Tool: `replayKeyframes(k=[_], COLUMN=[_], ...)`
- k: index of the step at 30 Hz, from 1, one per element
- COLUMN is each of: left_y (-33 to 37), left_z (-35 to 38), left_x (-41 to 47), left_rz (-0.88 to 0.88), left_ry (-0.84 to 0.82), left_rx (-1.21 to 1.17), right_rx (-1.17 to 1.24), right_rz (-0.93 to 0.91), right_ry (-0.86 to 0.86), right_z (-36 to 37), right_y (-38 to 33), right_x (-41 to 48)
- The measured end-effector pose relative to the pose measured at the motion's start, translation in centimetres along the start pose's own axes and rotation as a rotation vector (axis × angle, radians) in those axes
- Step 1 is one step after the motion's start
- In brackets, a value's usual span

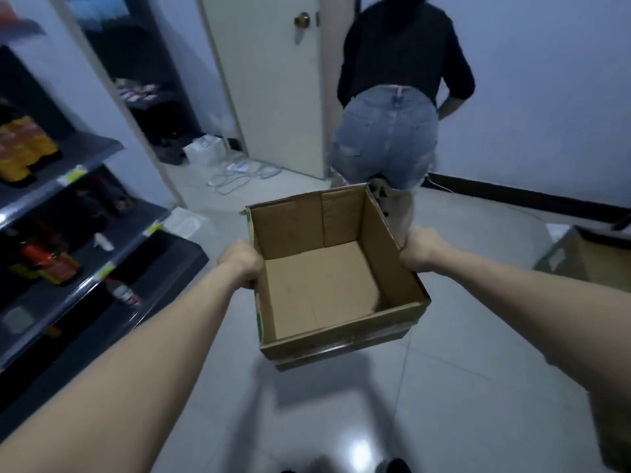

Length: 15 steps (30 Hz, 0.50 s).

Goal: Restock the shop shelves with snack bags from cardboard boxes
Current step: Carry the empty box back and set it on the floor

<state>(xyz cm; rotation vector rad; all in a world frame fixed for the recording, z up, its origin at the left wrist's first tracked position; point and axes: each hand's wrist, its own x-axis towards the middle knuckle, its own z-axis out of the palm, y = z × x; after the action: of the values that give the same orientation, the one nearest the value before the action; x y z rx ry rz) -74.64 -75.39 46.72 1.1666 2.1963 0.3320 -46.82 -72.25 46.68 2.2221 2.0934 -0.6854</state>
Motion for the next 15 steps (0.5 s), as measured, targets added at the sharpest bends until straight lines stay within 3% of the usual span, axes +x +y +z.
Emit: replayKeyframes(k=[8,15], left_y=[11.7,24.7], left_z=[8.9,19.9], left_x=[6.3,5.6], left_rz=[0.244,0.445], left_ry=[-0.251,-0.406], left_rx=[0.172,0.238], right_rx=[0.058,0.168], right_rz=[0.357,0.639], right_ry=[0.038,0.101], right_z=[-1.5,-4.1], right_y=[10.4,23.1], right_x=[1.6,1.7])
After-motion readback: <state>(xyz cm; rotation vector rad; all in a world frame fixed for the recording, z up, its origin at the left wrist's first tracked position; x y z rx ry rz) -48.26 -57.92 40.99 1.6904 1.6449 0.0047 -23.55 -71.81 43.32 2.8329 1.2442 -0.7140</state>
